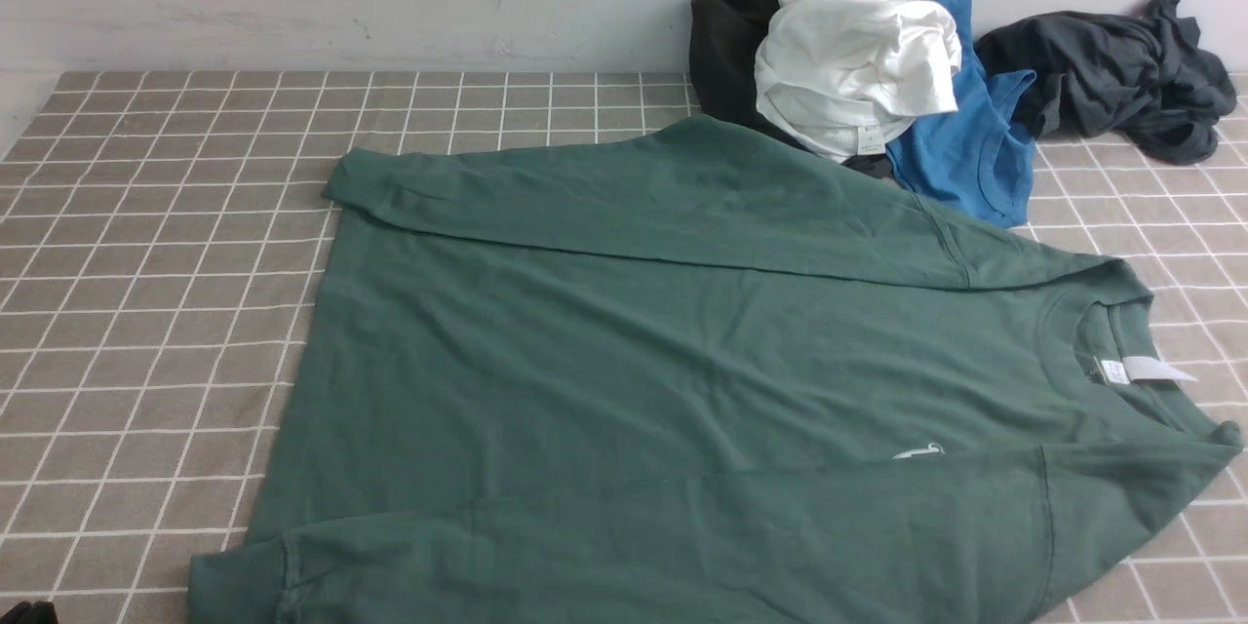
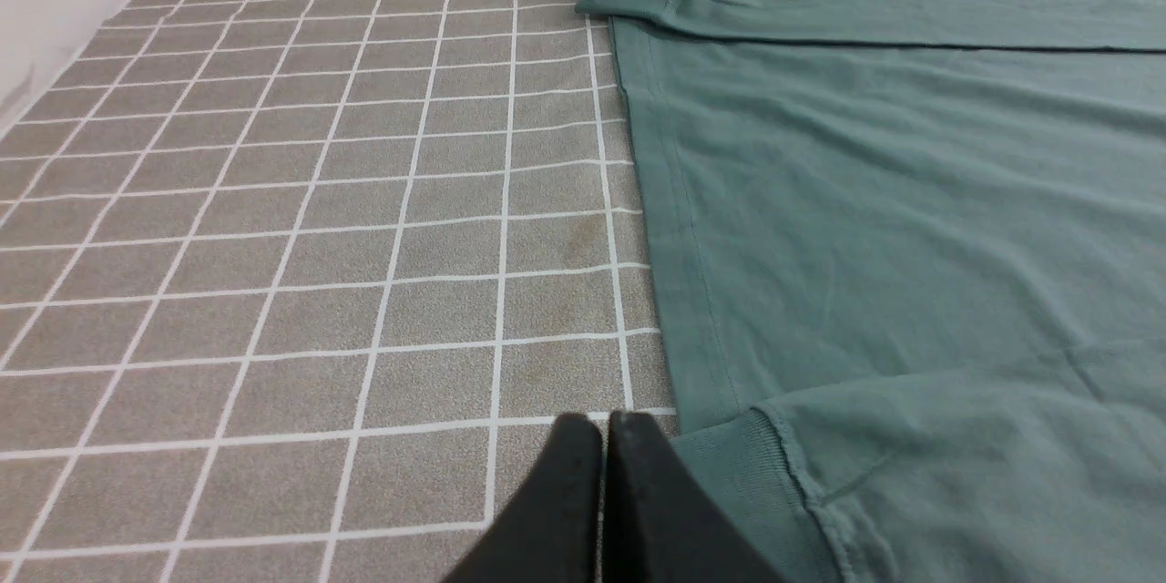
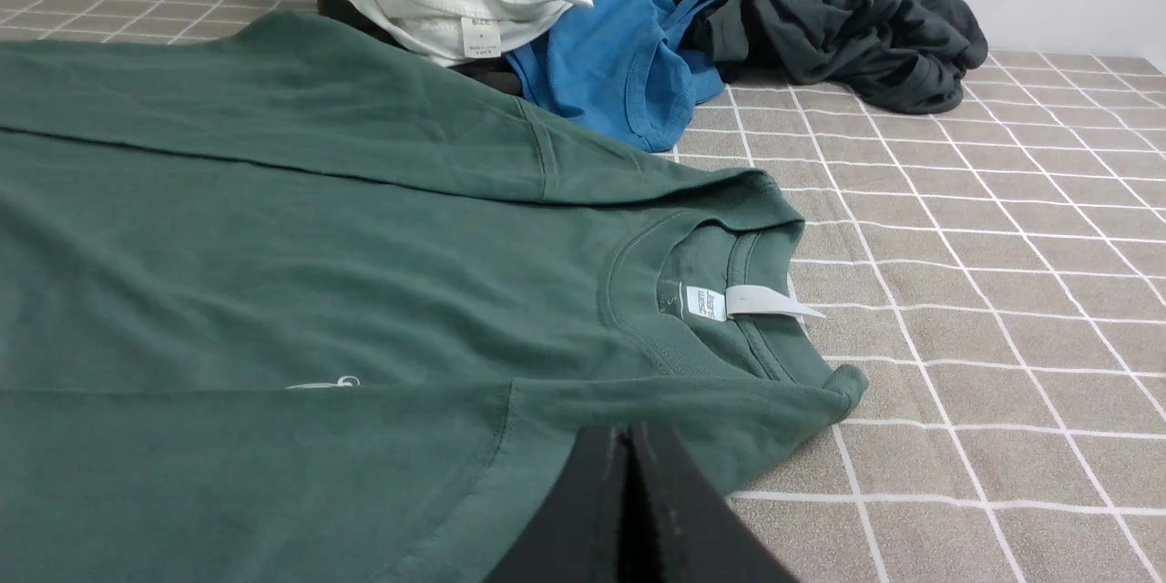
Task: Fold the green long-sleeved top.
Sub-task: Use the left arm to clamp the cuff closest to it
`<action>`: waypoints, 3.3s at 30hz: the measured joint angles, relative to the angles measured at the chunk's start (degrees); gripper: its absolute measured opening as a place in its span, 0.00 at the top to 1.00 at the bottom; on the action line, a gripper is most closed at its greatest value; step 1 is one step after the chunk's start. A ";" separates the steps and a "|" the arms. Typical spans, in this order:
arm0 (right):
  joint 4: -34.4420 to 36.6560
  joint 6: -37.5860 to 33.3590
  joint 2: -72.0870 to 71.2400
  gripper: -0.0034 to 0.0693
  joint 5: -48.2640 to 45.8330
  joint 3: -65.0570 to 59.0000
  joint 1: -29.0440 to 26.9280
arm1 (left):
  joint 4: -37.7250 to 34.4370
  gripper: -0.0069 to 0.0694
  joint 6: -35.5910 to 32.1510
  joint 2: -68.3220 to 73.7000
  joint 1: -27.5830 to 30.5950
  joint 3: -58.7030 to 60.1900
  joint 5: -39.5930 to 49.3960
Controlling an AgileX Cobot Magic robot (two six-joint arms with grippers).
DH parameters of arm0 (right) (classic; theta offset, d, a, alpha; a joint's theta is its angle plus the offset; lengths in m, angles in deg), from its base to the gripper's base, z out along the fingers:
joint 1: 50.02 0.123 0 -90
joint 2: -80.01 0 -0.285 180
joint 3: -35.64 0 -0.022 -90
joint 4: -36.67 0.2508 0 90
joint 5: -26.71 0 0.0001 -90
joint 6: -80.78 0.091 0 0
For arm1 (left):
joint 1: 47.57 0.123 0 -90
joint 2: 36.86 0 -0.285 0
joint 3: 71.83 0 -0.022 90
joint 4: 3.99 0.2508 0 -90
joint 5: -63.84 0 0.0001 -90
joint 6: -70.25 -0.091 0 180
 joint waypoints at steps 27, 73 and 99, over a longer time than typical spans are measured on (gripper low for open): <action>-0.23 0.00 0.00 0.97 0.00 0.00 0.00 | 0.00 0.92 0.00 0.00 0.00 0.00 -0.46; -5.96 7.30 44.41 0.97 -19.73 32.55 7.70 | -15.13 0.84 -9.75 63.38 0.11 -41.64 27.02; 8.42 -10.03 64.43 0.97 -8.82 32.62 25.23 | -10.26 0.34 0.85 92.96 0.11 -42.46 13.27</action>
